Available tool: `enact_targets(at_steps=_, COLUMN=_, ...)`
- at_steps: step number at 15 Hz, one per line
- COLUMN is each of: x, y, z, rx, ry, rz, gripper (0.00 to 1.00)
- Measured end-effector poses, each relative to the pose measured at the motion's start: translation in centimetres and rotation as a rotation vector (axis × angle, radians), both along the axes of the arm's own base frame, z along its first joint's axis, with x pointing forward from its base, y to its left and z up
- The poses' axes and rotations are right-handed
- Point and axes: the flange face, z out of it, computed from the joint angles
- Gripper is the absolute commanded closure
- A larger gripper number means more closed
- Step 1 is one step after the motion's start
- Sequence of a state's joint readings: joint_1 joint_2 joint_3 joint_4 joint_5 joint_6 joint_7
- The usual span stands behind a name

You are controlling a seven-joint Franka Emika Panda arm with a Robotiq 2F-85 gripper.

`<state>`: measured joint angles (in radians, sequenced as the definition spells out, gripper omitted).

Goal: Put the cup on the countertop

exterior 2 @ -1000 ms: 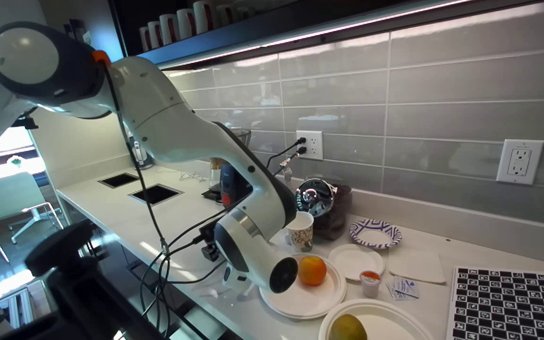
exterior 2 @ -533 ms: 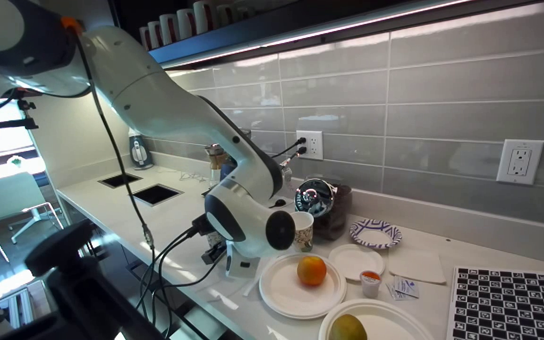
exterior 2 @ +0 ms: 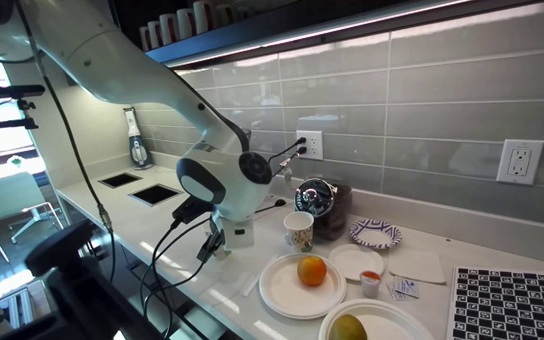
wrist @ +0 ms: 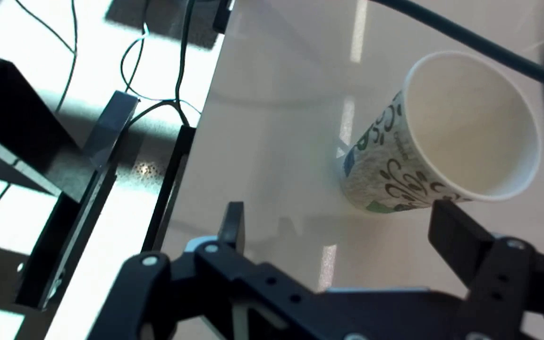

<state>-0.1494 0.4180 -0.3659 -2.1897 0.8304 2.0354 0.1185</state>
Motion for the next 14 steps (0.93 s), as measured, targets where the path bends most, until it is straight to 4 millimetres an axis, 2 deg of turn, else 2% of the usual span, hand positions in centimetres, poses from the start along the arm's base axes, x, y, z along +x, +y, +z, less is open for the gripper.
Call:
enact_targets(at_steps=6, x=-1.9, y=2.7, z=5.1, rx=-0.195, ry=-0.099, rz=0.234, gripper=0.0)
enact_targets(at_steps=14, x=-2.9, y=6.7, z=12.3, rx=-0.433, ry=-0.288, rz=0.503, gripper=0.0)
